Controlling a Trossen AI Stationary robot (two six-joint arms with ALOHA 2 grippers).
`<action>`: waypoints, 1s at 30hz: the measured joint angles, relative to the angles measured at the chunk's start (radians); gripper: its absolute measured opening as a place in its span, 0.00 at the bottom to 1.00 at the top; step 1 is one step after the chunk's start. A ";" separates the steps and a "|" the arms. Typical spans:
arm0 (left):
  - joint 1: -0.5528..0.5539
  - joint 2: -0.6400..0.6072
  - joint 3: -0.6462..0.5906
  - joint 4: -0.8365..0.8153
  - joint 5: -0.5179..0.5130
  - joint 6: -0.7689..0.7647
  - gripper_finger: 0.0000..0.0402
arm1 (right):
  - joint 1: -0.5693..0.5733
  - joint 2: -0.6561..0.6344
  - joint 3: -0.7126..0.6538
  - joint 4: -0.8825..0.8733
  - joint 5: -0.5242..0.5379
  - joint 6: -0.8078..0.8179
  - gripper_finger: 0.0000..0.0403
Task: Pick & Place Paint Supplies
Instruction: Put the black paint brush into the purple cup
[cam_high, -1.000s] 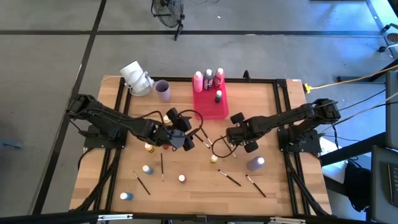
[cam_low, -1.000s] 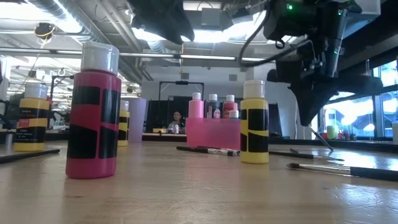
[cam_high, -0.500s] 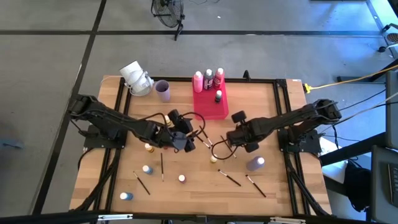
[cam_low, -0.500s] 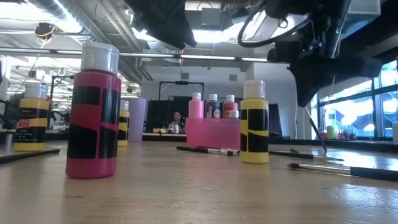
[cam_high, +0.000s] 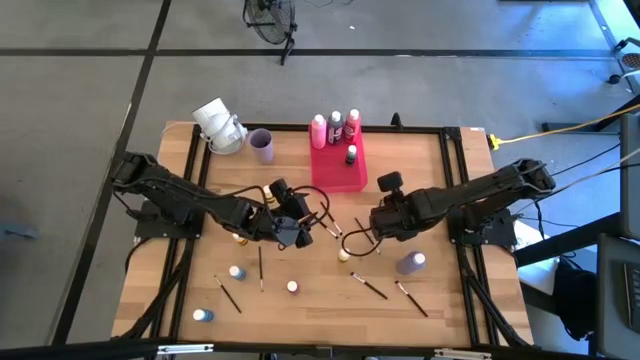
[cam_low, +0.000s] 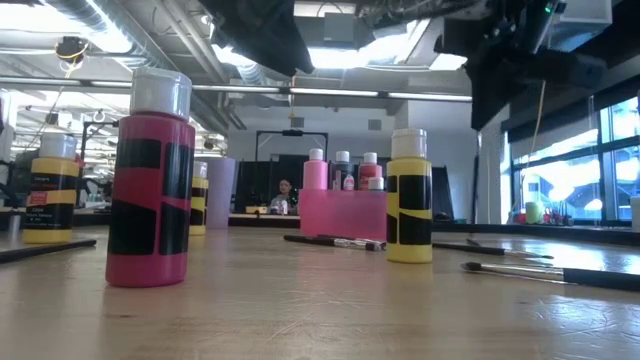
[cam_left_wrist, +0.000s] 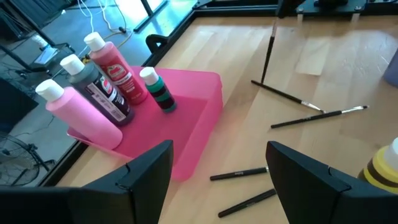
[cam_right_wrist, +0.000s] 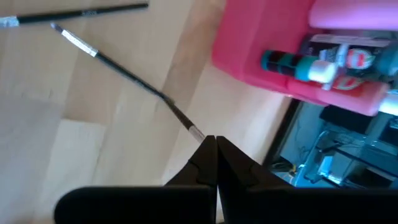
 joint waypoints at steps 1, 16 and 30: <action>0.000 0.000 -0.003 0.001 0.000 0.006 0.63 | 0.005 0.000 0.012 -0.017 0.009 0.004 0.00; 0.011 0.000 -0.004 0.062 -0.048 0.173 0.63 | 0.084 -0.002 0.197 -0.103 0.088 0.023 0.00; 0.051 -0.001 -0.004 0.427 0.193 0.423 0.63 | 0.239 -0.002 0.382 -0.049 0.190 -0.062 0.00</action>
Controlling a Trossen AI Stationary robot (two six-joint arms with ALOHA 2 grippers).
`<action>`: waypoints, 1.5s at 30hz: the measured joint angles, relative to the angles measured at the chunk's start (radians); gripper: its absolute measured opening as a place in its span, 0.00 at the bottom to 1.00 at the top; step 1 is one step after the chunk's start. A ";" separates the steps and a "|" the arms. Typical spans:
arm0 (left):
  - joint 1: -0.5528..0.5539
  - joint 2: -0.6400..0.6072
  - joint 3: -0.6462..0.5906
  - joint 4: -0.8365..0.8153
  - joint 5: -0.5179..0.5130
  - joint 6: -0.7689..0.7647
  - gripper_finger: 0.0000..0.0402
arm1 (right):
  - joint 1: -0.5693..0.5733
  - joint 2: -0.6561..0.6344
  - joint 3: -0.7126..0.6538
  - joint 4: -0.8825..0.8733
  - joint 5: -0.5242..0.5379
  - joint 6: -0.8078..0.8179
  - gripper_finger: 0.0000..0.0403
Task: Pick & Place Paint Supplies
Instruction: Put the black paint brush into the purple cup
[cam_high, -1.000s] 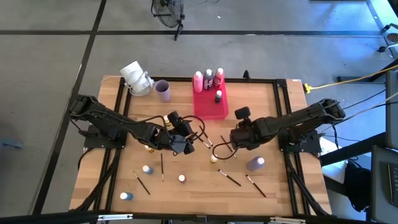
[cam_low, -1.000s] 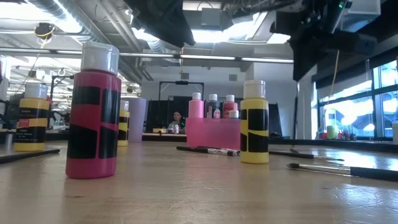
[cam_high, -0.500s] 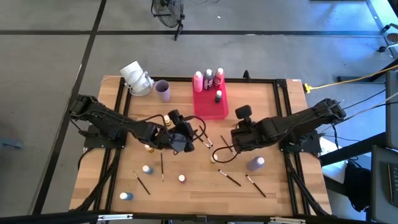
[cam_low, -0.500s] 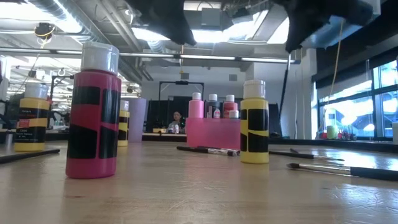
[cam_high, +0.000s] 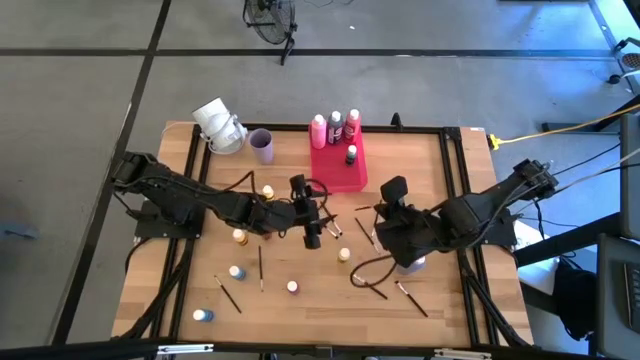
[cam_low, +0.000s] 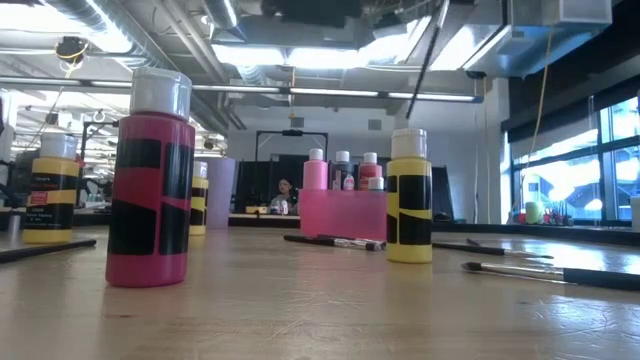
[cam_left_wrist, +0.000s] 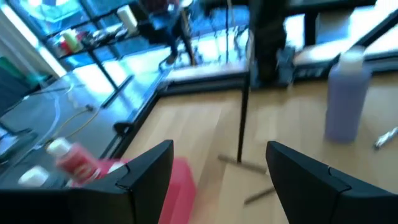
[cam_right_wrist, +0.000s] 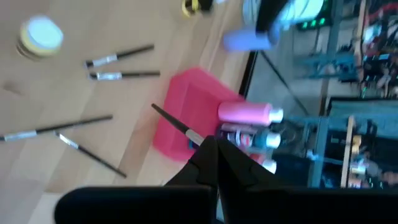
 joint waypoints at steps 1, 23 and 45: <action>0.005 0.000 0.000 0.033 0.017 0.001 0.63 | 0.007 0.000 0.002 0.017 0.002 -0.014 0.00; 0.023 0.000 0.000 0.255 0.211 -0.026 0.63 | 0.042 0.000 0.003 0.358 0.104 -0.328 0.00; 0.022 0.000 0.000 0.254 0.199 -0.026 0.63 | 0.042 0.002 0.003 0.529 0.089 -0.470 0.00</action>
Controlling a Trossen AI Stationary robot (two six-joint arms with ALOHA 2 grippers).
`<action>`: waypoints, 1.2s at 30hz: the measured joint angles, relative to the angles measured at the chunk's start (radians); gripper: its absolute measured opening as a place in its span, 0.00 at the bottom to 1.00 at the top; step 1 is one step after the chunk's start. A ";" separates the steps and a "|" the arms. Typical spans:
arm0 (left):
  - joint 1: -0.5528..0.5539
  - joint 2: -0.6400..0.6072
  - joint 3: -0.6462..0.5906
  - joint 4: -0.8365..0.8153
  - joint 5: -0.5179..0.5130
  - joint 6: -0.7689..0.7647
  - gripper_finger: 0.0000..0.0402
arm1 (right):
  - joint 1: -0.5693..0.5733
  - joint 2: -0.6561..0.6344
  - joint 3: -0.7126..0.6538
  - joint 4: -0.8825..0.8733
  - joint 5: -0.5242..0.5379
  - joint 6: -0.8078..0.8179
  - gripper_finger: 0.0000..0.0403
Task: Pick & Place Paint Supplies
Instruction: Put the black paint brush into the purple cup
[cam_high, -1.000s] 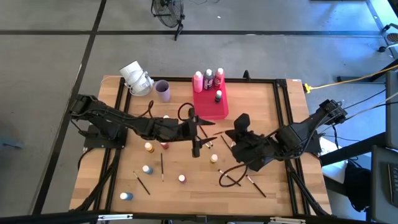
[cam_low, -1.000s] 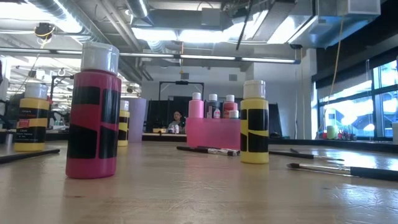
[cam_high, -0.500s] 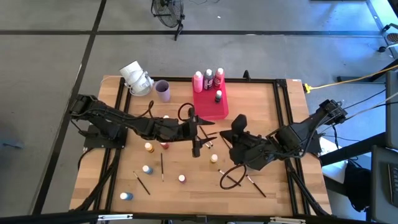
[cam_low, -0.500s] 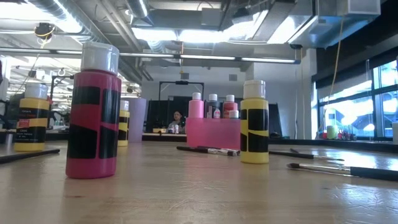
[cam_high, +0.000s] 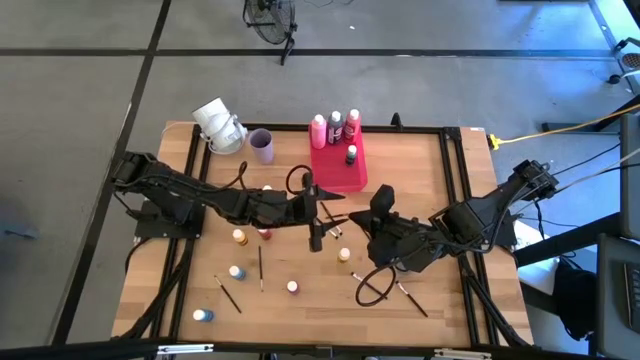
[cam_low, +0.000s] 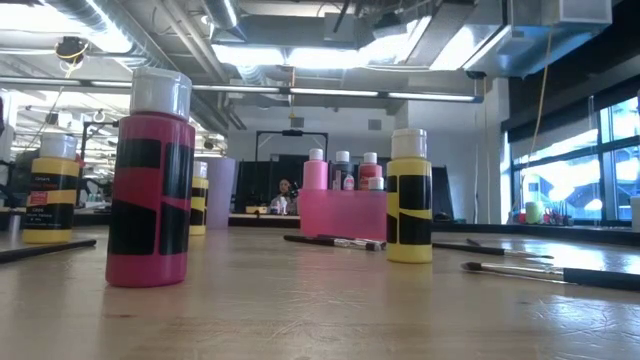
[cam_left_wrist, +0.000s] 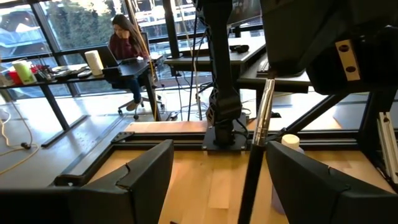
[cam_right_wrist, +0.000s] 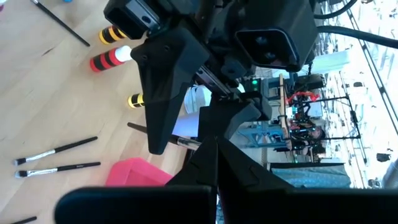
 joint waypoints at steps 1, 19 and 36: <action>0.000 0.000 0.000 0.000 0.000 0.000 0.63 | 0.000 0.000 0.000 0.000 0.000 0.000 0.00; 0.019 0.046 -0.001 0.016 0.058 0.026 0.38 | 0.000 0.000 0.000 0.004 -0.023 0.003 0.00; -0.003 0.057 -0.001 0.076 0.047 0.106 0.31 | -0.004 0.000 0.000 -0.035 -0.022 0.038 0.00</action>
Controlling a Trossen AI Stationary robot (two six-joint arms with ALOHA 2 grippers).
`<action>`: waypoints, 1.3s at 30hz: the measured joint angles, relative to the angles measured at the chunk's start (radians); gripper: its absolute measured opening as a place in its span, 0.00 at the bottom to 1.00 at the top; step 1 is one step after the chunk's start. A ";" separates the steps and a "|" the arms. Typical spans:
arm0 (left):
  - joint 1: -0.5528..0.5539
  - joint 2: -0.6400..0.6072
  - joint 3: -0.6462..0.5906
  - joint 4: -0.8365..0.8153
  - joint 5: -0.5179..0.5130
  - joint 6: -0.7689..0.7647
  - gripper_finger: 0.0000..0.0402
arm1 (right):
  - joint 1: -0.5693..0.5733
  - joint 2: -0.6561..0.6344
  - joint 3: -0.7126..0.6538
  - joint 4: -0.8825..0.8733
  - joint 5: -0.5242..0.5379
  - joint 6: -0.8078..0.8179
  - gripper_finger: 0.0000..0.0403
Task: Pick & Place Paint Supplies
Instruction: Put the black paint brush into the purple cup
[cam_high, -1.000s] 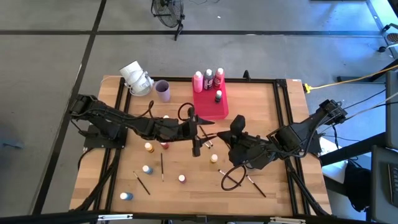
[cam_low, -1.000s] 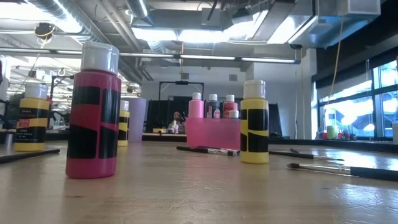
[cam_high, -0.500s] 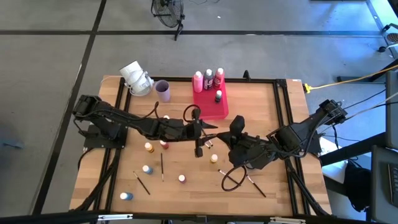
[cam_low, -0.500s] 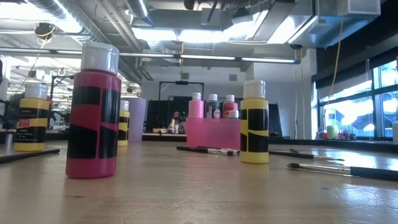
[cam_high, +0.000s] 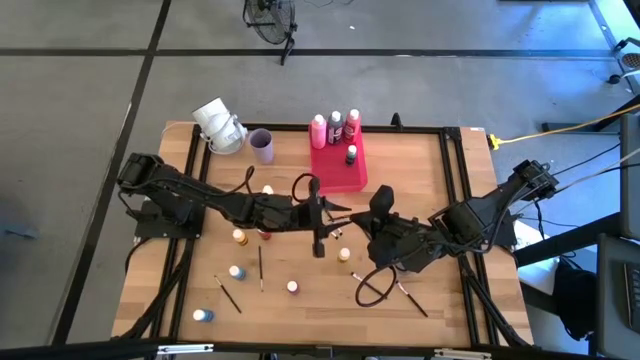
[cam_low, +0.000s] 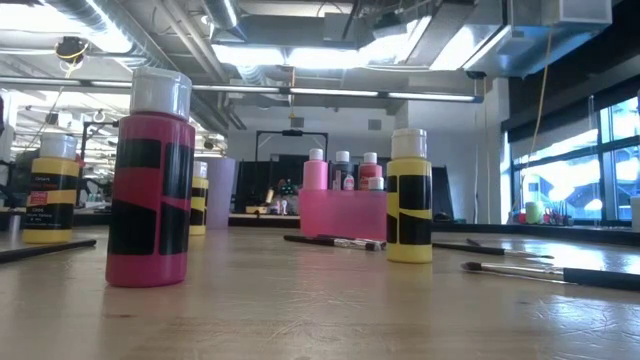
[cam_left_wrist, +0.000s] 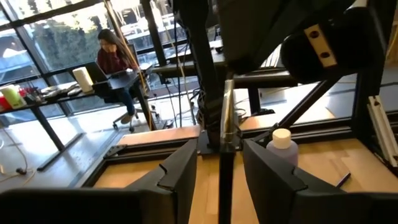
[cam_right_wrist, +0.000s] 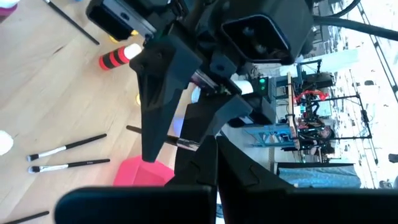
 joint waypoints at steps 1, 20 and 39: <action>0.001 0.000 0.000 0.000 -0.003 0.000 0.31 | -0.002 0.000 0.000 0.000 0.000 0.000 0.00; 0.003 0.000 0.000 0.000 -0.005 0.000 0.08 | -0.009 0.000 0.000 -0.017 -0.048 0.055 0.00; -0.039 0.000 0.002 -0.102 -0.142 -0.016 0.03 | 0.095 0.000 0.000 -0.166 0.546 0.478 0.29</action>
